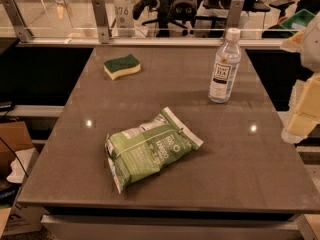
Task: Pick blue plastic bottle
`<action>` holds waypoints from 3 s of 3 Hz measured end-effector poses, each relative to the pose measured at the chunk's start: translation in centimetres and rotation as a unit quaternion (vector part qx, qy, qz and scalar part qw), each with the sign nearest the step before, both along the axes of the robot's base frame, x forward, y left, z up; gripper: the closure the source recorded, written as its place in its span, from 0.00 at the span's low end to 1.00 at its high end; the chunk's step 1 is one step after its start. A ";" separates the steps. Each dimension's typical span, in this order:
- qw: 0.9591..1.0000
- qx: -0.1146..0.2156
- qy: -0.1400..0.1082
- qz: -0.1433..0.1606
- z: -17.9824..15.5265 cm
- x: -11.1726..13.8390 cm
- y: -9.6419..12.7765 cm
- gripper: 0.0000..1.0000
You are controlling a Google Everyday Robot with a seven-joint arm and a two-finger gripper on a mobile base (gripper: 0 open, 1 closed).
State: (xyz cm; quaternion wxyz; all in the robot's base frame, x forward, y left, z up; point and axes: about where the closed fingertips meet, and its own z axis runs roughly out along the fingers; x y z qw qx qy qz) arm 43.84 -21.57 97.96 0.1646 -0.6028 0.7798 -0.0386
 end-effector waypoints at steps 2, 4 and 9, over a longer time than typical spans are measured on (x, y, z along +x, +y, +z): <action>1.000 0.008 -0.007 -0.007 0.0 1.2 -0.1 0.00; 0.997 0.063 -0.049 -0.023 -0.4 7.1 -0.2 0.00; 0.974 0.216 -0.021 -0.068 -5.0 19.5 1.3 0.00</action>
Offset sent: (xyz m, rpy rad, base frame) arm 0.0290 -0.0039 -0.0067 0.0362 -0.0137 -0.0302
